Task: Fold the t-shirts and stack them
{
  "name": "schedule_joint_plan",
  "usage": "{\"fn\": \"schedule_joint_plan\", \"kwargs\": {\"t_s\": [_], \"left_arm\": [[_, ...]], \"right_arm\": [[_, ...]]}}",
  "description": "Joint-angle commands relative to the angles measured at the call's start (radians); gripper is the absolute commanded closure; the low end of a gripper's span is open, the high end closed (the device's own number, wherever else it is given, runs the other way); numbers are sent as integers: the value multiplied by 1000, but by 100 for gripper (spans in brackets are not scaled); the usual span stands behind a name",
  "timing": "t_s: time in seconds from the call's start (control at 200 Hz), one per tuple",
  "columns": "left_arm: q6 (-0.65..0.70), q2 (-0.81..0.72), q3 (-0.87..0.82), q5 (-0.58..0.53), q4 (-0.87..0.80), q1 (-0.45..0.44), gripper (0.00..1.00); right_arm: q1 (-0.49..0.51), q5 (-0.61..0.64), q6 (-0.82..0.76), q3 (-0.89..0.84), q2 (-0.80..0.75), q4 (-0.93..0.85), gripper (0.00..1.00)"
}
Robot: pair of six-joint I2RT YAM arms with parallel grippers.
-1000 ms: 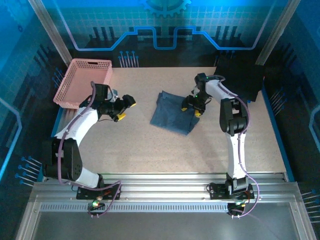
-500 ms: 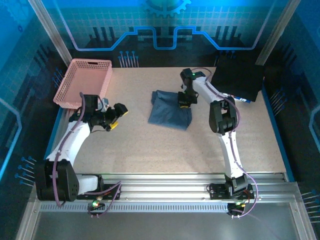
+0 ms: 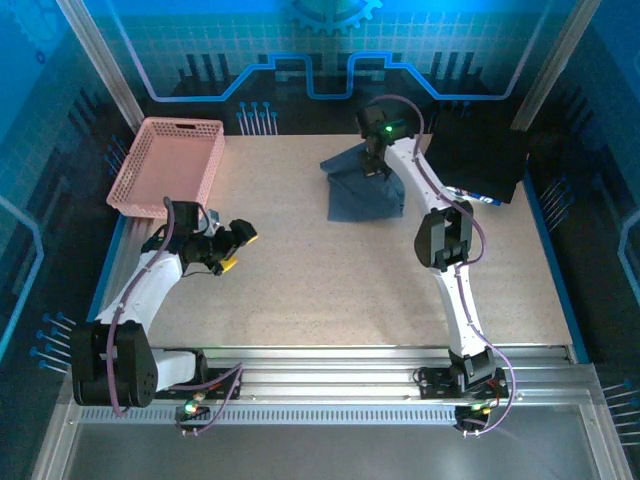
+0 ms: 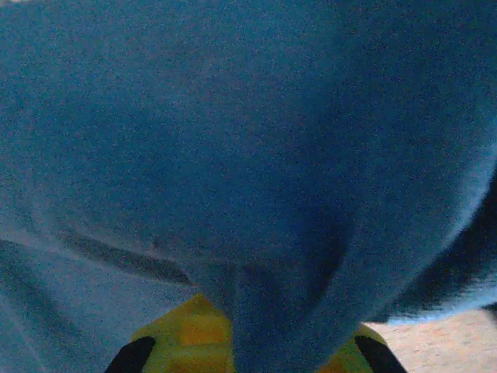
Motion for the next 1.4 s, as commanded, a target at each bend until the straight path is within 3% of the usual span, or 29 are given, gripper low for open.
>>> {"fn": "schedule_joint_plan", "kwargs": {"t_s": [0.0, 0.365, 0.985, 1.396], "left_arm": [[4, 0, -2, 5, 8, 3, 8], [19, -2, 0, -1, -17, 3, 7], [33, 48, 22, -10, -32, 4, 8], [48, 62, 53, -28, -79, 4, 8]], "right_arm": [[-30, 141, -114, 72, -29, 45, 100], [-129, 182, -172, 134, -50, 107, 100], [-327, 39, -132, 178, -127, 124, 100], [-470, -121, -94, 165, -121, 126, 100]]}}
